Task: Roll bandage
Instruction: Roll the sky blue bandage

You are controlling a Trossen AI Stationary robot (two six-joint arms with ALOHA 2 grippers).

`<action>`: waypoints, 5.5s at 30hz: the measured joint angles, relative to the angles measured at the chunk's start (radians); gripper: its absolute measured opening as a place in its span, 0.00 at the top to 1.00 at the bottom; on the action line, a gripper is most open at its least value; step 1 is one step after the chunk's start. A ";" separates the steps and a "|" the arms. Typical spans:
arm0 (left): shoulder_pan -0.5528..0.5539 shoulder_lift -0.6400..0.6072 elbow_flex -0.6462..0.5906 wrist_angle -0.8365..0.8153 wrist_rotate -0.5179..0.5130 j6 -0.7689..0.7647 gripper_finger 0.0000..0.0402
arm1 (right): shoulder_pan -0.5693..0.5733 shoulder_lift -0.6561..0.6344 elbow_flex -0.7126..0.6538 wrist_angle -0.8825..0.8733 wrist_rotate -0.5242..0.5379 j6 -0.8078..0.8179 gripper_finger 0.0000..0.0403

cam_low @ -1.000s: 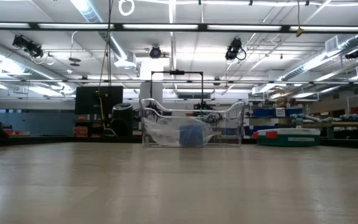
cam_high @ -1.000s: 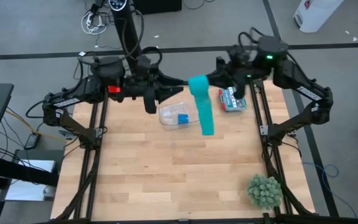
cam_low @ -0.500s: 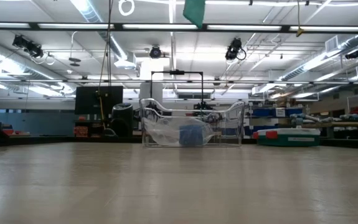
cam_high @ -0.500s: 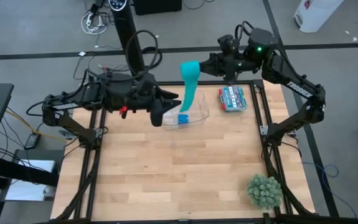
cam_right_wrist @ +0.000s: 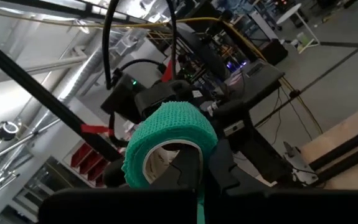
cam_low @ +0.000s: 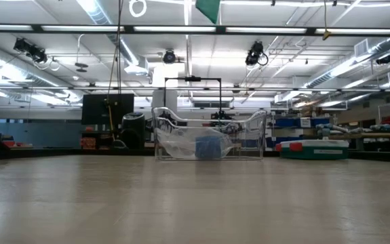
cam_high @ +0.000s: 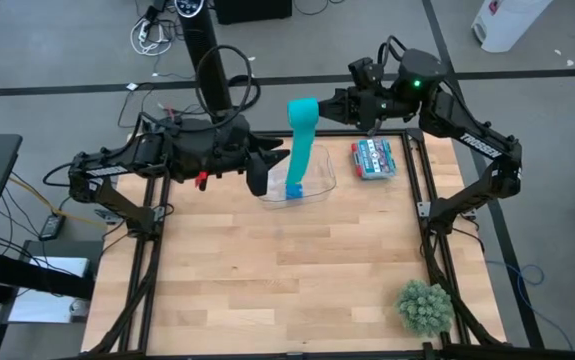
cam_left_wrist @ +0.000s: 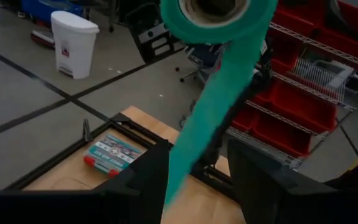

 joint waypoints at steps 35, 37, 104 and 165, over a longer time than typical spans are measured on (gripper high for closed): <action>0.002 0.053 0.000 -0.028 -0.068 0.075 0.99 | 0.039 -0.002 0.000 0.045 -0.017 0.086 1.00; 0.002 0.053 0.000 -0.065 -0.112 0.072 0.99 | 0.032 -0.002 0.000 0.054 -0.045 0.115 1.00; 0.039 -0.027 0.001 0.176 0.100 0.210 0.64 | 0.005 -0.037 0.001 -0.110 -0.210 0.068 1.00; 0.105 -0.058 -0.002 0.126 0.174 -0.321 0.93 | 0.196 -0.018 0.000 -0.187 0.069 -0.537 0.73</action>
